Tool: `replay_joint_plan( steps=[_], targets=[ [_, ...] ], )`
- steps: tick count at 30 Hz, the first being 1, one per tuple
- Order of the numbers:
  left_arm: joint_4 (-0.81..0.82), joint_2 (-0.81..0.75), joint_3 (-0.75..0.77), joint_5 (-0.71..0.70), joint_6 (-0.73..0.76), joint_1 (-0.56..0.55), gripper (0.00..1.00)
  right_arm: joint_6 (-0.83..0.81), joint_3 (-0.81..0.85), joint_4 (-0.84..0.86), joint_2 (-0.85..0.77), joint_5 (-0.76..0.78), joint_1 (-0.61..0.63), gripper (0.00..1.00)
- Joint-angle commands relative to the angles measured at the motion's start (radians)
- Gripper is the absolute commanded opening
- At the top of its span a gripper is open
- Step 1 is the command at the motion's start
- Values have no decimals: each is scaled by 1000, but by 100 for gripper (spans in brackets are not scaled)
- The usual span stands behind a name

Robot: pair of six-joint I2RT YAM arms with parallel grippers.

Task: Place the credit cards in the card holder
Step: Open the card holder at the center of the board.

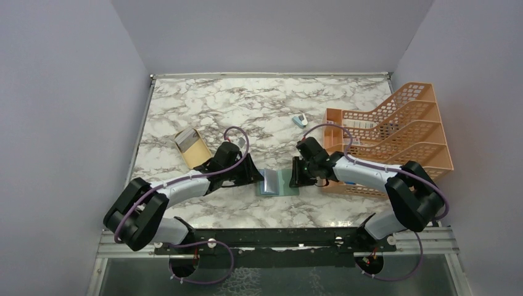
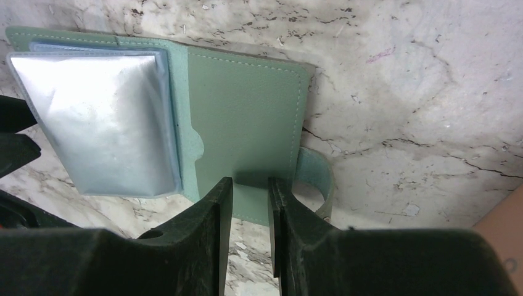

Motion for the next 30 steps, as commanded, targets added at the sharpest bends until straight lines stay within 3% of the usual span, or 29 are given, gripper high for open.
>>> replay_joint_plan(
  steps=[1,6,14,18,22,30],
  targets=[
    [61,22,-12,20,5,4,39,7,-46,36,-18,31,0,27],
    [145,24,-54,43,-35,4,38,17,-71,56,-34,17,0,27],
    [164,25,-65,53,-41,8,24,12,-71,46,-36,34,-1,27],
    [48,-13,-41,-19,-2,11,30,13,-75,47,-33,38,-1,27],
    [41,-22,-54,-39,6,18,38,14,-86,53,-29,43,-1,27],
    [179,69,-83,39,-38,20,41,14,-108,68,-23,37,-1,27]
  ],
)
